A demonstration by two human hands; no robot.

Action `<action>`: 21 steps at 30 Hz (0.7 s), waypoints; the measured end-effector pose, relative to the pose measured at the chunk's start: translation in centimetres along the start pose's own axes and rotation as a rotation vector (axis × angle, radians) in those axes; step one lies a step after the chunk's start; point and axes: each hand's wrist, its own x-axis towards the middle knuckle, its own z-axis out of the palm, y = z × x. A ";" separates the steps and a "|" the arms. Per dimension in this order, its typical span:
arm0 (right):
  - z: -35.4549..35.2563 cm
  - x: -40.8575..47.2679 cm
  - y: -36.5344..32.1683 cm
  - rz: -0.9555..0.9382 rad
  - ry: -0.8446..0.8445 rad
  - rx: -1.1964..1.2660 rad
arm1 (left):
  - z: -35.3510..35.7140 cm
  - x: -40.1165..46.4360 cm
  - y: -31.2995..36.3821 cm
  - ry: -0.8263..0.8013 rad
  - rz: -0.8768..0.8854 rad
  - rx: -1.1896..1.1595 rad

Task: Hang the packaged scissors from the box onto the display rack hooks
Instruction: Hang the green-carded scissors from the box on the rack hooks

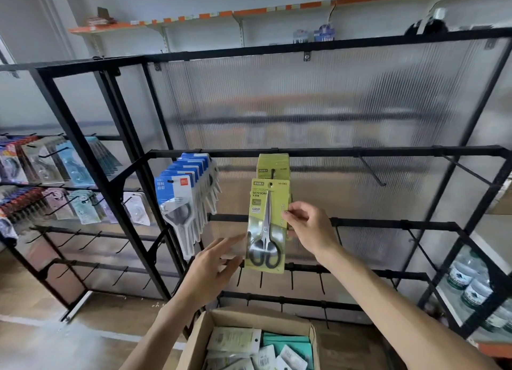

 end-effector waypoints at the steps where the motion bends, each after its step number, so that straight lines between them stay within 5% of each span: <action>1: 0.0 0.3 0.1 0.012 0.010 -0.026 | 0.0 0.1 -0.2 -0.001 0.016 0.045; 15: 1.2 7.4 0.2 0.021 0.140 -0.362 | -1.6 0.9 -0.3 -0.024 0.052 0.281; 21: 0.0 4.5 2.0 -0.213 0.125 -0.572 | -1.6 -1.0 -1.8 -0.032 -0.005 0.309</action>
